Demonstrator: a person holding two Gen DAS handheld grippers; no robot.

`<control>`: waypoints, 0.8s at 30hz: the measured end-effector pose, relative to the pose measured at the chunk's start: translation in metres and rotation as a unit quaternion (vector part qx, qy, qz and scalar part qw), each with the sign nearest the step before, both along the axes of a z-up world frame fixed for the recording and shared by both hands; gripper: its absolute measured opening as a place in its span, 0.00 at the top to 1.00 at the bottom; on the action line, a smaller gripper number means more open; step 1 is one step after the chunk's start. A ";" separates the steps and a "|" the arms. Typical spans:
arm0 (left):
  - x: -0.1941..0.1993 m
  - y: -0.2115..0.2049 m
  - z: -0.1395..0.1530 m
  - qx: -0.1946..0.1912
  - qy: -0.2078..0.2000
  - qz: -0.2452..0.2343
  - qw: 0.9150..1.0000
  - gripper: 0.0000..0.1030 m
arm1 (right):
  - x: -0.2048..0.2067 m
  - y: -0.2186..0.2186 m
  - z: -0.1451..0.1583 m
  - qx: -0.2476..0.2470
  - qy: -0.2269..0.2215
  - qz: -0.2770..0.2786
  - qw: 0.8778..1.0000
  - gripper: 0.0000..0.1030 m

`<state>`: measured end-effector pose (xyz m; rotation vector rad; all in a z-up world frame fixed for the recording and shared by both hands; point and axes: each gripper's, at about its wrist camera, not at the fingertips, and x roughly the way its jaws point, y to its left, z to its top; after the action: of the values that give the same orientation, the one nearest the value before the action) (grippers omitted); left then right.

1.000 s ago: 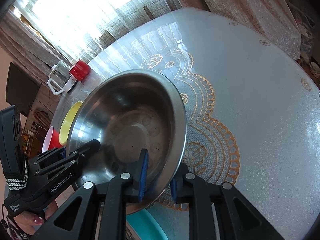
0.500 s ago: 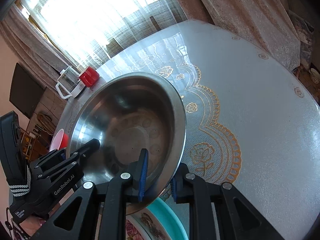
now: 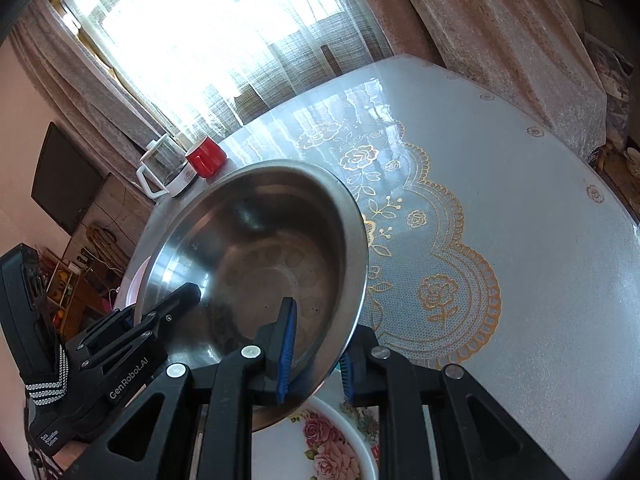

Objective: Organize plates and bowls
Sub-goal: 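Lift the steel bowl with both grippers and carry it beside the plate stack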

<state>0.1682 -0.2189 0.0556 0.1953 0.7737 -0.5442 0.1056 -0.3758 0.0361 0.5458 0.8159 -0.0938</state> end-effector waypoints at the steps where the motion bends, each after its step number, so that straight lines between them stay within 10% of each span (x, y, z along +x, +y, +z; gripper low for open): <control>1: -0.002 0.005 0.001 -0.002 -0.004 0.003 1.000 0.80 | -0.001 0.004 0.002 -0.002 -0.002 0.003 1.000 0.81; 24: -0.055 0.142 0.000 -0.066 -0.012 0.093 0.993 0.80 | -0.013 0.114 0.012 -0.012 -0.017 0.086 0.996 0.81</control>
<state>0.1137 -0.0772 0.0554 0.0061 0.7213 -0.4144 0.0924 -0.2621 0.0477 0.4510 0.8242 0.0635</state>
